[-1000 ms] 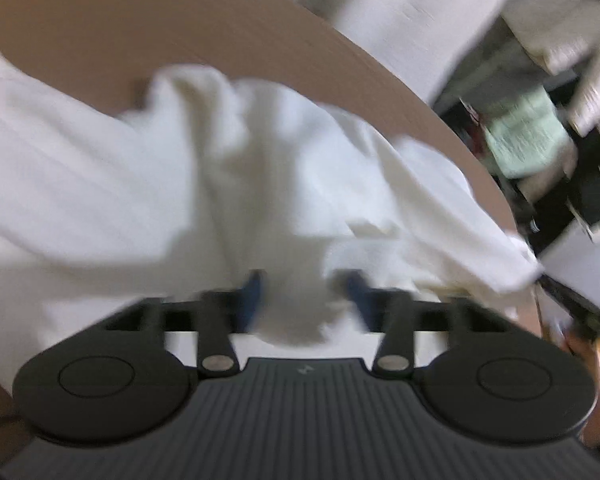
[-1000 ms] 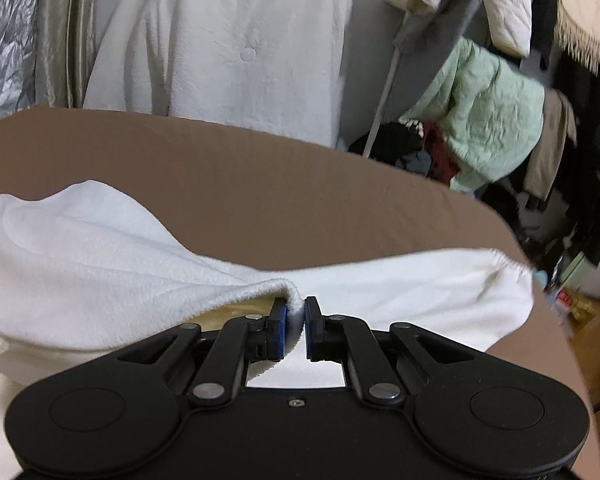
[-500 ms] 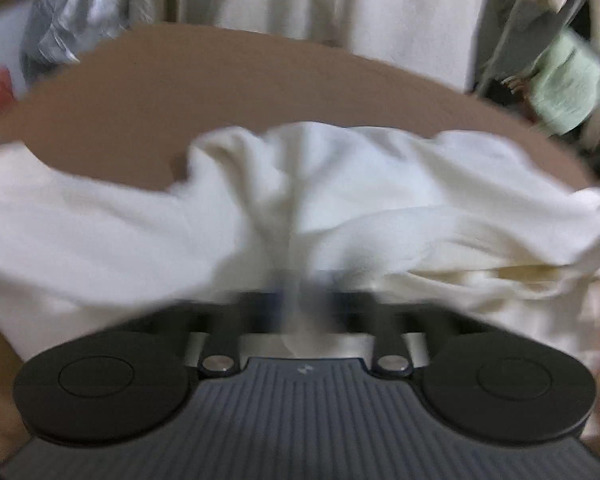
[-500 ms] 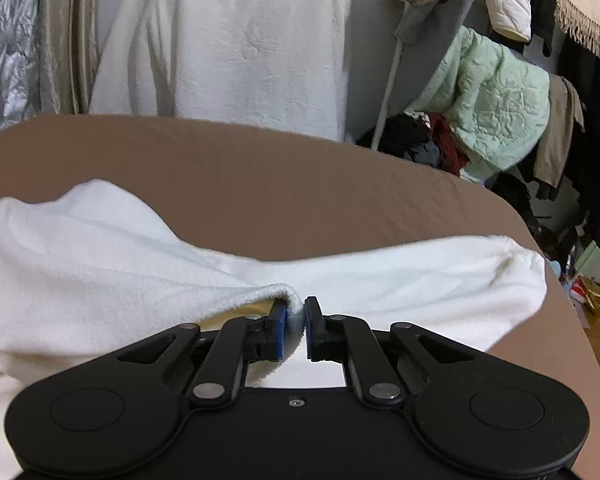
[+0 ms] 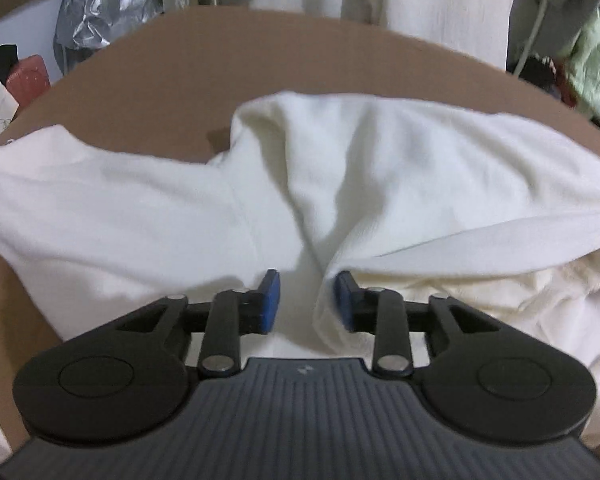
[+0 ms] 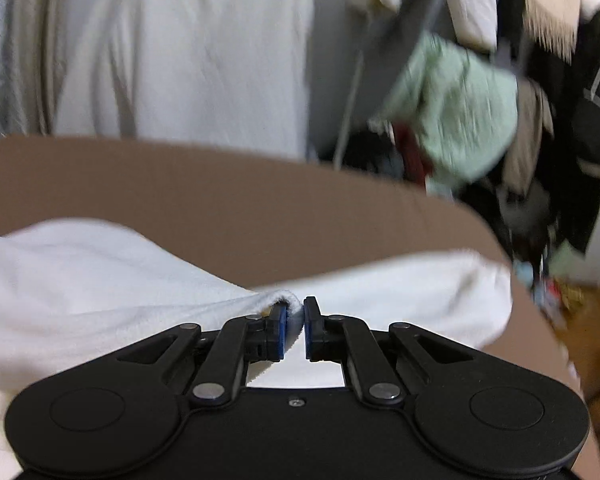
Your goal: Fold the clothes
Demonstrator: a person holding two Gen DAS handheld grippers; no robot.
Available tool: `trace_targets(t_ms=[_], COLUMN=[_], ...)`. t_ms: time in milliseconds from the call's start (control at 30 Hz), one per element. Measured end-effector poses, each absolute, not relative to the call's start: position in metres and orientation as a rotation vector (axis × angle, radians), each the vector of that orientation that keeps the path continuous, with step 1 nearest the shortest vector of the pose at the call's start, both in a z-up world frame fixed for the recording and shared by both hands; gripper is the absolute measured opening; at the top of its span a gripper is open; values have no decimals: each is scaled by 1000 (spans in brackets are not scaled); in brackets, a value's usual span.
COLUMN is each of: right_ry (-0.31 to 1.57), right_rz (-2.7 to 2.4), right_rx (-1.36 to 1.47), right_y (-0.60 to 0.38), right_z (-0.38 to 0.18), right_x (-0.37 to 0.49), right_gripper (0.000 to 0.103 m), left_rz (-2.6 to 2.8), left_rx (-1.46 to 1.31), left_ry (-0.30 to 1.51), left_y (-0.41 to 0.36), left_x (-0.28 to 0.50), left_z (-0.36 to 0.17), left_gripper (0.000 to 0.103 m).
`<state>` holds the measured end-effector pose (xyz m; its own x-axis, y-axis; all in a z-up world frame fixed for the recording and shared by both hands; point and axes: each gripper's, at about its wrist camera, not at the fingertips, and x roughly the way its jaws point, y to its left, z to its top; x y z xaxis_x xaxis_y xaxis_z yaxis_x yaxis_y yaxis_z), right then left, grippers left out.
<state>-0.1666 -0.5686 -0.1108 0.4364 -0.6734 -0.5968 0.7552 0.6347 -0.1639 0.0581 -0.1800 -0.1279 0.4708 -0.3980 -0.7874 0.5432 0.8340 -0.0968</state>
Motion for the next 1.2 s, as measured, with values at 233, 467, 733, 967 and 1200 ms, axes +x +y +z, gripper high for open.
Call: trace_targets(t_ms=[233, 467, 733, 967, 1200], right_ry=[657, 625, 671, 658, 648], right_rz=[-871, -870, -870, -863, -835], right_rx=[137, 77, 102, 171, 196], right_y=[-585, -588, -588, -598, -601], right_z=[-93, -73, -89, -85, -90], right_x=[-167, -157, -167, -164, -169], right_gripper=[9, 9, 9, 10, 9], left_rz=[-597, -714, -770, -786, -710], left_rx=[-274, -240, 13, 171, 159], left_ry=[804, 944, 1204, 1150, 884], left_y=[-124, -144, -178, -196, -180], left_x=[57, 63, 57, 44, 42], left_z=[-111, -127, -165, -164, -134], left_gripper=[50, 49, 65, 78, 6])
